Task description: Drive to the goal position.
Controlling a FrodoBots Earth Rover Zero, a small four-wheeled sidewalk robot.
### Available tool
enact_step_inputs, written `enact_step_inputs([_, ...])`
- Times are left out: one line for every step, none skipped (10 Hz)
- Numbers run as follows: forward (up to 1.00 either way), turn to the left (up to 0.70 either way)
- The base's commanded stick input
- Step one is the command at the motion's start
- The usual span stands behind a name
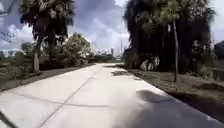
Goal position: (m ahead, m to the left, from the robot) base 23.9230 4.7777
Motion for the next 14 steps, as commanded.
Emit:
enact_step_inputs([0.85,0.0])
enact_step_inputs([0.85,0.0])
enact_step_inputs([0.85,0.0])
enact_step_inputs([0.85,0.0])
enact_step_inputs([0.85,0.0])
enact_step_inputs([0.85,0.0])
enact_step_inputs([0.85,0.0])
enact_step_inputs([0.85,0.0])
enact_step_inputs([0.85,0.0])
enact_step_inputs([0.85,0.0])
enact_step_inputs([0.85,0.0])
enact_step_inputs([0.85,0.0])
enact_step_inputs([0.85,0.0])
enact_step_inputs([0.85,0.0])
